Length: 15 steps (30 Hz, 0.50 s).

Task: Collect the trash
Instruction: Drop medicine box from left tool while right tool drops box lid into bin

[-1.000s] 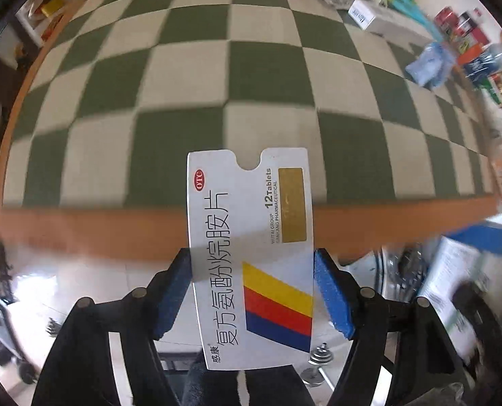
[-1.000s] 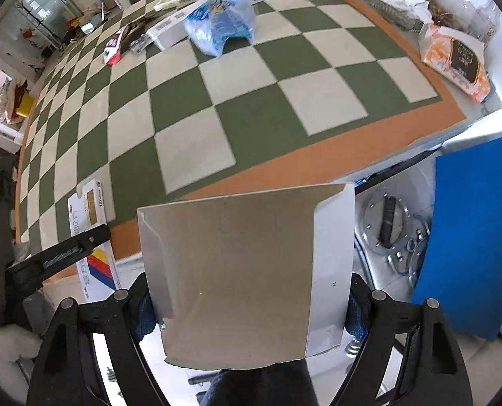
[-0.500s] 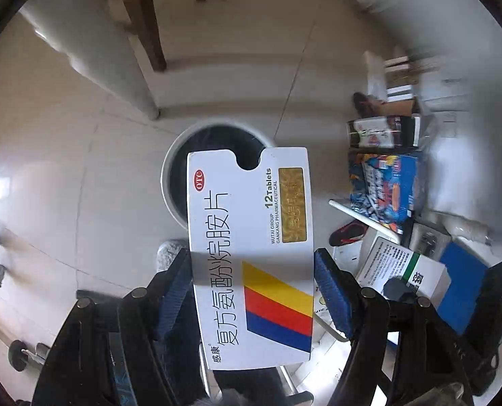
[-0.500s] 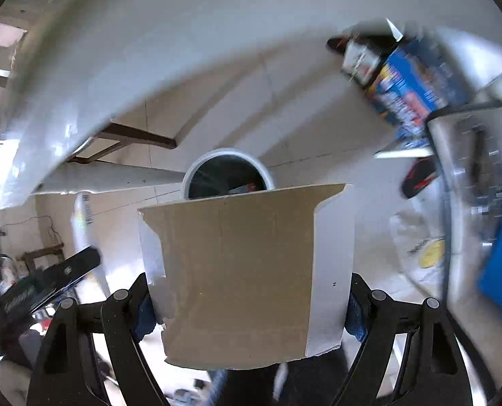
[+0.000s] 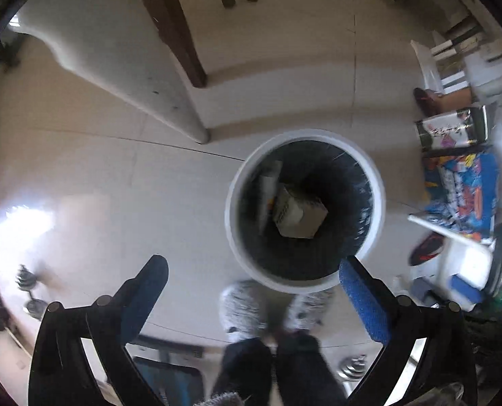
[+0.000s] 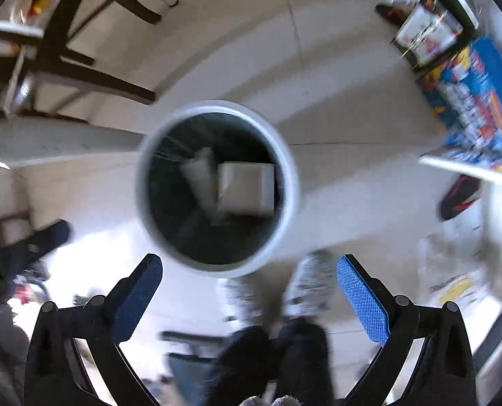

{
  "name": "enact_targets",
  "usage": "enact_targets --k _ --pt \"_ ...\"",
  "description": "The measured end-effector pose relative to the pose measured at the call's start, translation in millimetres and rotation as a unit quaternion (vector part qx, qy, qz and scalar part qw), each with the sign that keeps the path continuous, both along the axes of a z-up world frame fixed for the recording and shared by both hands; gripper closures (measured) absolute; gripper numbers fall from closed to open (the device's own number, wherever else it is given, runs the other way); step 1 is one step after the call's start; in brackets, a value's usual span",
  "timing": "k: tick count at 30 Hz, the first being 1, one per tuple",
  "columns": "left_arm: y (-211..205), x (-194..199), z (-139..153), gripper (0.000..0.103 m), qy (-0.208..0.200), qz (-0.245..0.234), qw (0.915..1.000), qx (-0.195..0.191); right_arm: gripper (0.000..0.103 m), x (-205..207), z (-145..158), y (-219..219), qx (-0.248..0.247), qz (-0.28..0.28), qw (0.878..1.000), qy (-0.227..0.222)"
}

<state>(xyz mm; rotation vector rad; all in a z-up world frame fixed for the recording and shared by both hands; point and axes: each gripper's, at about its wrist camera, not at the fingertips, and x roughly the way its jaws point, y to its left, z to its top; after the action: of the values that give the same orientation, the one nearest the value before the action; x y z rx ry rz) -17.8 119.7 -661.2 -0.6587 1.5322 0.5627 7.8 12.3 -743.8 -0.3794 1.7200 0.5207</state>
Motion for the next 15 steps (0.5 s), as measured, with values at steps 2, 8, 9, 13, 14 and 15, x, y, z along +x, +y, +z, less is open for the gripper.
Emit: enact_targets --k 2,8,9,13,14,15 --pt "-5.9 -7.1 14.7 0.000 -0.001 0.001 1.0000 0.003 0.000 -6.3 11.7 -1.5 -0.022 0.013 0.999 -0.023" --pt "-23.3 -17.6 62.0 0.000 -0.001 -0.014 0.9997 0.022 0.000 -12.4 59.6 -10.8 -0.029 0.017 0.999 -0.043" --pt "-26.5 -18.4 68.6 0.000 -0.003 -0.017 0.9996 0.023 0.000 -14.6 71.3 -12.1 -0.031 0.019 0.998 -0.048" --pt "-37.1 -22.1 101.5 0.000 -0.009 -0.027 0.9993 0.026 0.000 -24.0 119.5 -13.1 -0.028 0.020 0.997 -0.065" --pt "-39.2 -23.7 110.9 0.000 -0.009 -0.029 0.9992 0.027 0.000 -26.3 128.2 -13.1 -0.027 0.019 0.997 -0.067" --pt "-41.4 -25.2 118.5 0.000 -0.012 -0.030 0.9991 0.027 0.000 -29.3 143.9 -15.1 -0.025 0.018 0.997 -0.071"
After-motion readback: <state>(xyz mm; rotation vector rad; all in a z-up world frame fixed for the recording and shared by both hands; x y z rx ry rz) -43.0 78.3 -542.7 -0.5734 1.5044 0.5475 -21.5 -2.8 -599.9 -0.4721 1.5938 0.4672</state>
